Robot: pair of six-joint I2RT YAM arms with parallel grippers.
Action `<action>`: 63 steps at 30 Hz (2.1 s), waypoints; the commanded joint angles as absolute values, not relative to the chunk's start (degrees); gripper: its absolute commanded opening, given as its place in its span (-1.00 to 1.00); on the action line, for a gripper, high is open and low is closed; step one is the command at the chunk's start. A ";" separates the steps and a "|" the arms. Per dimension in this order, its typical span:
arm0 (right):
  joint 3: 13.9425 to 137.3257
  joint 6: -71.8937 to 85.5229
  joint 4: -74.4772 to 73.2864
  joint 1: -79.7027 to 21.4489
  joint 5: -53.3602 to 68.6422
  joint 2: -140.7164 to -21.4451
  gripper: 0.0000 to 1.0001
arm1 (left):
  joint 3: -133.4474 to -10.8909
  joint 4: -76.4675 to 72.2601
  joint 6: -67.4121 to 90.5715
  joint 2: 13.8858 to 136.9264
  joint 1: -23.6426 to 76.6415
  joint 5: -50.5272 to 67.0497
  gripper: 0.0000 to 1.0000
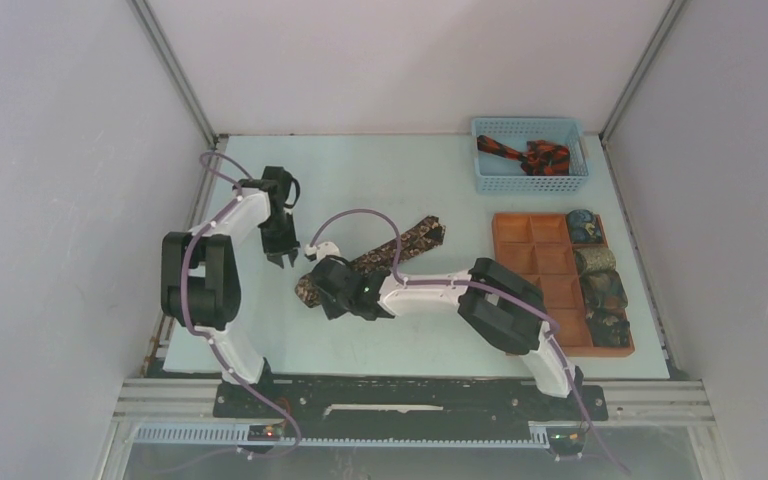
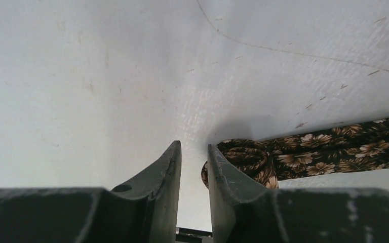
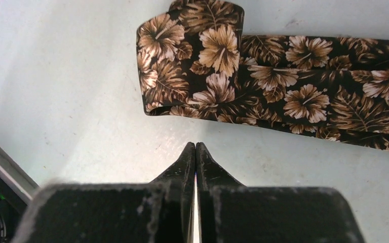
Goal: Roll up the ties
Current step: Roll the tie at the center of the board.
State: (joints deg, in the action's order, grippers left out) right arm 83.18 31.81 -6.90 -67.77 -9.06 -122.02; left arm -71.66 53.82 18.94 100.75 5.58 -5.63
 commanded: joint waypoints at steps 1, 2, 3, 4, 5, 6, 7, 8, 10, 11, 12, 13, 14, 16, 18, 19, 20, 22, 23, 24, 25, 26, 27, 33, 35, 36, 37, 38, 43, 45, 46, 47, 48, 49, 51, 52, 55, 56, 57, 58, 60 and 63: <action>83.72 30.06 -7.28 -67.31 -9.96 -119.31 -1.00 | -74.27 55.92 16.18 102.52 6.06 -4.93 -0.38; 84.02 30.18 -7.48 -67.09 -9.56 -120.03 -1.00 | -74.11 55.76 15.90 102.83 6.47 -4.56 -0.38; 84.47 30.29 -7.75 -66.93 -9.16 -120.85 -1.00 | -73.83 55.50 15.71 103.02 6.95 -4.43 -0.38; 85.01 30.38 -7.91 -66.81 -8.81 -121.71 -1.00 | -73.56 55.16 15.47 103.27 7.39 -4.02 -0.38; 85.87 30.45 -8.10 -66.72 -8.57 -122.60 -1.00 | -73.34 54.98 15.11 103.61 7.85 -2.94 -0.39; 86.58 30.54 -8.35 -66.79 -8.33 -123.47 -1.00 | -73.30 55.01 14.93 104.03 8.33 -2.31 -0.39; 87.31 30.58 -8.67 -66.81 -8.27 -124.34 -1.00 | -73.34 55.02 14.75 104.54 8.83 -1.76 -0.39; 87.91 30.71 -8.96 -66.92 -8.10 -125.13 -1.00 | -73.43 54.98 14.62 104.97 9.32 -1.30 -0.40; 88.69 30.89 -9.07 -67.09 -7.56 -126.46 -1.00 | -73.56 55.02 14.38 105.60 10.02 -0.56 -0.41; 88.95 30.98 -9.03 -67.13 -7.54 -126.92 -1.00 | -73.49 55.10 14.27 105.72 10.28 -0.45 -0.42; 89.21 31.04 -9.00 -67.15 -7.40 -127.30 -1.00 | -73.48 55.52 14.29 105.85 10.50 -0.44 -0.42; 89.34 31.06 -8.99 -67.05 -7.31 -127.64 -1.00 | -73.49 56.23 14.44 106.01 10.70 -0.65 -0.42; 89.64 31.01 -9.01 -66.99 -7.41 -127.94 -1.00 | -73.36 56.70 14.56 106.08 10.79 -0.78 -0.42; 90.01 31.07 -8.92 -66.93 -7.46 -128.46 -1.00 | -72.93 57.38 14.82 105.93 10.94 -0.52 -0.42; 90.48 31.07 -8.78 -66.78 -7.37 -129.11 -1.00 | -72.42 57.88 15.06 105.75 11.19 0.26 -0.43; 90.66 31.03 -8.67 -66.72 -7.47 -129.31 -1.00 | -72.16 58.23 15.18 105.61 11.32 1.26 -0.43; 90.82 30.95 -8.50 -66.74 -7.61 -129.52 -1.00 | -71.93 58.52 15.28 105.50 11.46 1.72 -0.43; 91.03 30.94 -8.08 -66.67 -7.97 -129.79 -1.00 | -71.50 58.93 15.33 105.46 11.66 2.85 -0.43; 91.05 30.94 -7.82 -66.64 -8.05 -129.90 -1.00 | -71.39 59.12 15.19 105.59 11.73 3.86 -0.43; 91.10 30.94 -7.64 -66.63 -8.08 -129.90 -1.00 | -71.41 59.34 15.13 105.82 11.89 4.57 -0.43; 91.06 30.94 -7.44 -66.70 -8.22 -129.89 -1.00 | -71.45 59.38 15.12 106.00 11.88 4.90 -0.43; 91.06 30.92 -7.29 -66.70 -8.43 -129.86 -1.00 | -71.50 59.37 15.12 106.14 11.95 5.14 -0.44; 90.99 30.86 -7.26 -66.66 -8.62 -129.68 -1.00 | -71.77 59.54 15.04 106.31 11.98 5.14 -0.44; 88.67 29.59 -7.27 -67.18 -9.51 -125.07 -1.00 | -75.81 61.05 16.06 105.35 11.91 -0.83 -0.42; 87.94 28.57 -7.97 -67.30 -9.49 -122.54 -1.00 | -78.04 61.56 16.63 104.81 11.78 -3.54 -0.37; 87.51 28.04 -8.29 -67.47 -9.55 -121.21 -1.00 | -79.10 61.87 16.81 104.52 11.78 -4.57 -0.32; 86.82 27.31 -8.57 -67.63 -9.58 -119.60 -1.00 | -80.18 62.06 16.99 104.17 11.65 -5.77 -0.25; 86.26 26.60 -8.87 -67.63 -9.49 -117.92 -1.00 | -80.95 62.22 17.23 103.70 11.55 -6.98 -0.19; 83.59 25.08 -10.13 -66.28 -8.05 -110.19 -1.00 | -81.37 61.34 19.27 98.41 9.42 -11.06 0.09; 83.92 24.83 -10.91 -65.44 -5.81 -108.68 -1.00 | -79.52 59.96 20.47 94.69 8.22 -11.99 0.17; 84.31 24.81 -11.24 -64.90 -4.41 -108.25 -1.00 | -78.17 59.09 21.33 92.28 7.77 -12.62 0.22; 84.82 24.91 -11.50 -64.15 -2.34 -108.15 -1.00 | -76.40 57.98 22.26 89.66 7.61 -13.24 0.26; 85.50 25.06 -11.65 -63.31 0.19 -108.30 -1.00 | -74.66 56.64 23.54 87.06 7.53 -13.99 0.29; 86.19 25.29 -11.64 -62.47 2.75 -108.71 -1.00 | -72.50 55.55 25.16 84.35 7.46 -14.88 0.30; 88.24 25.76 -11.71 -60.84 8.19 -110.40 -0.99 | -67.90 53.11 28.56 78.16 7.44 -15.24 0.29; 89.37 26.06 -11.86 -60.11 10.36 -111.37 -0.99 | -65.36 51.73 30.10 75.59 7.39 -15.06 0.28; 93.58 27.16 -13.16 -57.21 18.29 -115.10 -0.98 | -58.31 48.63 32.95 68.71 7.38 -12.68 0.24; 94.62 27.69 -13.50 -56.39 20.26 -116.24 -0.97 | -56.51 48.34 33.82 66.79 7.39 -12.32 0.24; 95.60 28.16 -13.54 -55.76 22.04 -117.26 -0.96 | -54.62 47.94 34.63 64.89 7.38 -11.81 0.23; 96.54 28.54 -13.54 -55.31 23.65 -118.25 -0.95 | -52.07 47.31 35.52 63.14 7.42 -11.02 0.23; 98.43 28.66 -14.09 -54.81 26.08 -120.32 -0.94 | -48.13 45.85 37.66 59.22 7.47 -9.45 0.24; 101.83 28.60 -15.72 -54.59 27.85 -123.64 -0.94 | -43.15 43.85 41.45 54.34 7.49 -8.14 0.29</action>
State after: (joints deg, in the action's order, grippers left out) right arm 96.55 27.92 -13.58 -54.43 20.93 -120.51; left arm -47.46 48.42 34.85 59.75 7.33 -10.66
